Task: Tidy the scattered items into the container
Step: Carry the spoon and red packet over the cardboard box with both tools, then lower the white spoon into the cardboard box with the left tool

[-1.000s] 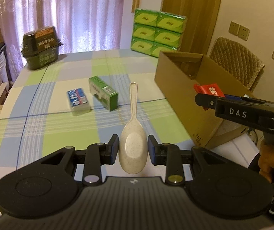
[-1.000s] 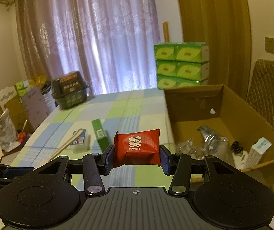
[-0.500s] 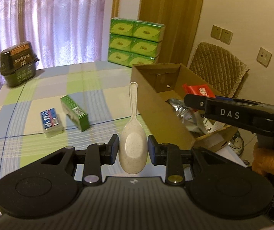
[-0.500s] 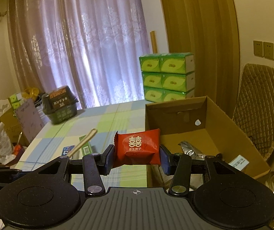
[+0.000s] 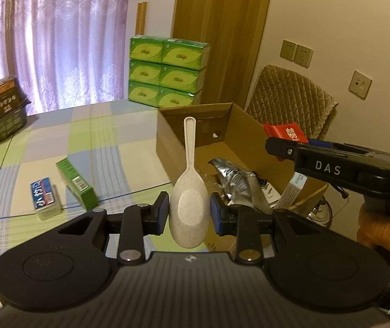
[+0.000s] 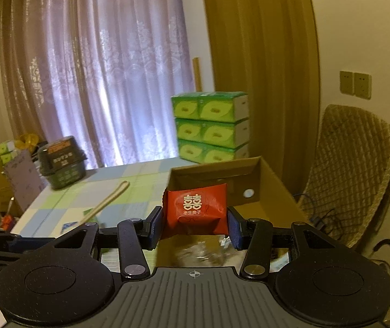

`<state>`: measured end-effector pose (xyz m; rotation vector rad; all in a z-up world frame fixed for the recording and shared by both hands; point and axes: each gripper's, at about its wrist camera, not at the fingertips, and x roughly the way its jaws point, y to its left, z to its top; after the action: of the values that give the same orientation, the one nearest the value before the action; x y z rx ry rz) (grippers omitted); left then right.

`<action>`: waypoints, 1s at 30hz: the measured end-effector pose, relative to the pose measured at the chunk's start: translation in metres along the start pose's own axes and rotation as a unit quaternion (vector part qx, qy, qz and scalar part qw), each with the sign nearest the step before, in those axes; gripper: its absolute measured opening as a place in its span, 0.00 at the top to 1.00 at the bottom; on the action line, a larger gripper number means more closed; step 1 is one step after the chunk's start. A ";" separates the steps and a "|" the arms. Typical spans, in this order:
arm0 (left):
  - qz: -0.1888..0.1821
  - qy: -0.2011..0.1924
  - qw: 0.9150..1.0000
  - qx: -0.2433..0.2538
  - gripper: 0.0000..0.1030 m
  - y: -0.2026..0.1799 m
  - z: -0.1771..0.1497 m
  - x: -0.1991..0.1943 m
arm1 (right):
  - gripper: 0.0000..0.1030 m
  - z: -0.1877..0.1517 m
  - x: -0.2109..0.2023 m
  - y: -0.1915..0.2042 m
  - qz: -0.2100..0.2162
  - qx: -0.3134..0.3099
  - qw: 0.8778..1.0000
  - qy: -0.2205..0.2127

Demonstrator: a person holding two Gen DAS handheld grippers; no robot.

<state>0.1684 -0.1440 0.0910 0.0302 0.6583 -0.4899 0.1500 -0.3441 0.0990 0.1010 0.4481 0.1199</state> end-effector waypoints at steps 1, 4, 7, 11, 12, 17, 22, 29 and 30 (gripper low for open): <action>-0.002 0.000 1.000 0.000 0.74 -0.002 0.002 0.002 | 0.51 0.000 0.000 -0.005 -0.003 0.000 1.000 0.000; -0.009 0.000 1.000 0.003 0.74 -0.010 0.006 0.008 | 0.51 0.002 0.000 -0.017 -0.013 0.000 1.000 -0.001; -0.016 0.002 1.000 0.004 0.74 -0.018 0.009 0.014 | 0.51 0.002 -0.001 -0.027 -0.020 0.000 1.000 -0.001; -0.024 0.003 1.000 0.005 0.74 -0.027 0.011 0.020 | 0.51 0.001 -0.003 -0.039 -0.028 -0.001 1.000 0.000; -0.026 0.003 1.000 0.004 0.74 -0.029 0.012 0.022 | 0.51 0.001 -0.003 -0.042 -0.030 0.000 1.000 0.000; -0.036 0.006 0.999 -0.002 0.74 -0.037 0.014 0.032 | 0.51 0.000 -0.003 -0.057 -0.040 -0.001 0.999 0.002; -0.046 0.012 0.999 -0.009 0.74 -0.044 0.017 0.043 | 0.51 0.000 -0.001 -0.068 -0.047 -0.004 0.999 0.004; -0.055 0.020 0.998 -0.036 0.74 -0.051 0.022 0.064 | 0.51 0.001 0.005 -0.078 -0.049 -0.017 0.999 0.009; -0.055 0.020 0.998 -0.039 0.74 -0.051 0.023 0.066 | 0.51 0.001 0.007 -0.078 -0.048 -0.020 0.999 0.011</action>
<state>0.2038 -0.2220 0.0762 -0.0708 0.7208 -0.5708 0.1639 -0.4208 0.0874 0.0392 0.4708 0.0345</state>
